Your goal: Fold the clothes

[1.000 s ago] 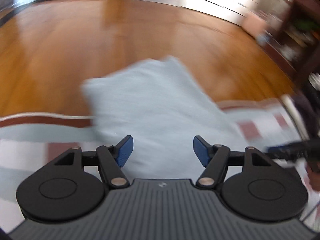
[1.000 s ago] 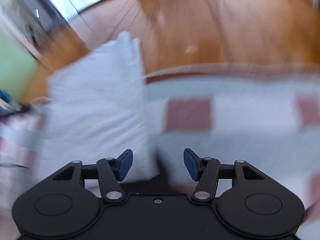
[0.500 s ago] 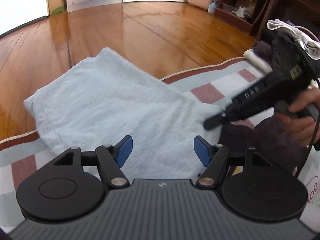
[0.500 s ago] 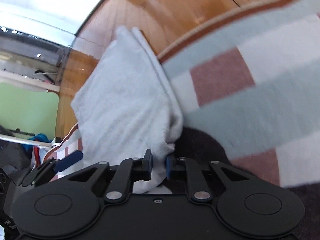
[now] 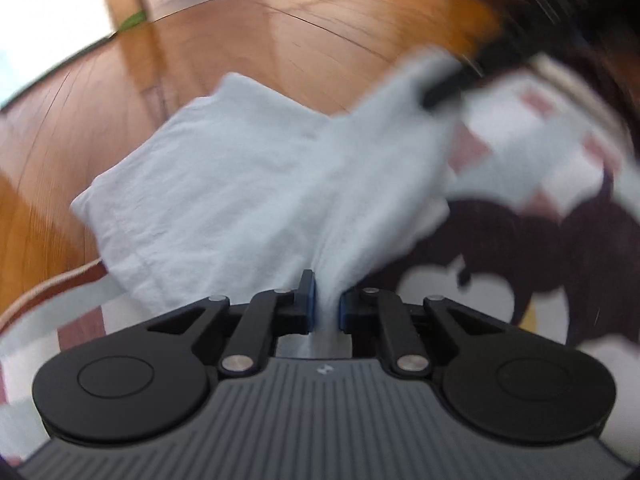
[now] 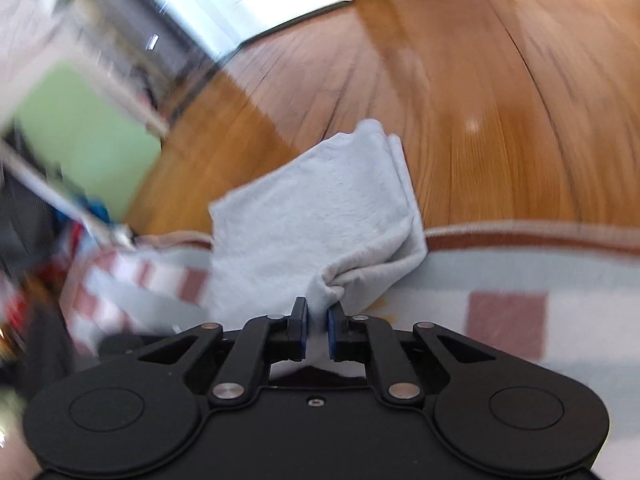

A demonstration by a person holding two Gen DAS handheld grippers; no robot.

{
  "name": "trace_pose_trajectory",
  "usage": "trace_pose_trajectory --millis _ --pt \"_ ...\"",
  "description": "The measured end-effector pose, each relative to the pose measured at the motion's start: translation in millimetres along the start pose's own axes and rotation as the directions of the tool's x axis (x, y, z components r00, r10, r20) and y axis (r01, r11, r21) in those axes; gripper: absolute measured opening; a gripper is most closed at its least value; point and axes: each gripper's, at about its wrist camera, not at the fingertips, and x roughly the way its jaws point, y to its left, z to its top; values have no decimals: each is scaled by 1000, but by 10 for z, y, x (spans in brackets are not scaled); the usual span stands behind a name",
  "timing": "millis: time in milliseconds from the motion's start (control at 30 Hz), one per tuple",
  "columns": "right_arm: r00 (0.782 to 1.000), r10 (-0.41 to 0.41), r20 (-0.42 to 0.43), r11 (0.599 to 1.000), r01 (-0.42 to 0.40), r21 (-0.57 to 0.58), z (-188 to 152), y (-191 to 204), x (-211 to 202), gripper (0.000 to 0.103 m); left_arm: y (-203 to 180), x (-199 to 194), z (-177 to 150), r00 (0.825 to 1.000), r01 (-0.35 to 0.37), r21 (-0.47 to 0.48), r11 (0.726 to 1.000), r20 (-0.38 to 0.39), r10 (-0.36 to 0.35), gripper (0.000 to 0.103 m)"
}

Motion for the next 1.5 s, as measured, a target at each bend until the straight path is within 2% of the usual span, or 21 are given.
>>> trace_pose_trajectory --millis 67,133,167,233,433,533,567,633,667,700,767,800,867,933,1033,1133,1167,1200,1233,1367,1500 --pt "999 -42 19 988 44 -150 -105 94 -104 23 110 -37 49 1000 4 -48 999 20 -3 11" --pt "995 -93 48 944 103 -315 -238 209 -180 32 171 -35 44 999 28 -76 997 18 -27 10" --pt "989 -134 61 902 147 -406 -327 285 -188 39 202 -33 41 999 40 -90 995 18 -38 10" --pt "977 -192 96 803 213 -557 -487 421 -191 42 263 -31 37 998 63 -118 991 17 -61 10" --pt "969 -170 180 592 246 -767 -752 658 -78 50 400 8 48 995 101 -189 977 22 -98 11" --pt "967 -152 203 459 251 -852 -857 763 26 68 477 49 33 994 108 -228 968 37 -102 11" --pt "968 -163 189 410 241 -880 -815 766 147 67 500 63 28 994 111 -241 964 42 -104 11" --pt "959 -217 183 343 251 -905 -674 758 367 55 533 82 25 991 131 -258 957 56 -120 11" --pt "953 -243 182 309 254 -917 -604 754 477 33 549 81 18 990 134 -263 956 67 -120 13" --pt "956 -244 162 330 239 -913 -483 740 519 18 565 80 11 990 137 -267 954 77 -121 14" --pt "989 -126 79 534 134 -835 -123 661 374 15 587 61 -4 989 135 -273 953 98 -112 19" --pt "994 -85 67 604 105 -790 26 620 314 15 594 41 -11 988 132 -275 952 110 -105 24" --pt "992 -87 86 647 122 -752 194 587 286 13 575 -27 -5 983 145 -264 953 147 -109 41" --pt "990 -99 98 675 139 -725 305 562 264 12 520 -60 4 982 148 -228 962 148 -116 47" --pt "990 -95 102 737 139 -662 421 493 218 12 405 -42 -74 993 91 -198 976 91 -74 79" --pt "992 -78 97 790 121 -601 417 391 249 12 322 41 -144 995 -62 -158 985 68 74 70" --pt "993 -75 94 797 116 -593 398 357 285 12 350 65 -139 991 -99 -155 983 74 111 52" --pt "993 -75 91 800 114 -589 404 332 318 12 407 70 -122 988 -110 -170 979 87 126 42" --pt "993 -73 89 807 111 -580 402 304 332 12 471 70 -104 986 -113 -191 975 100 134 22" --pt "996 -32 80 869 68 -490 323 202 225 10 702 -27 -45 991 -4 -354 935 122 50 16" --pt "994 18 104 896 30 -442 35 169 -62 10 425 -247 -51 990 -48 -247 968 120 80 15"
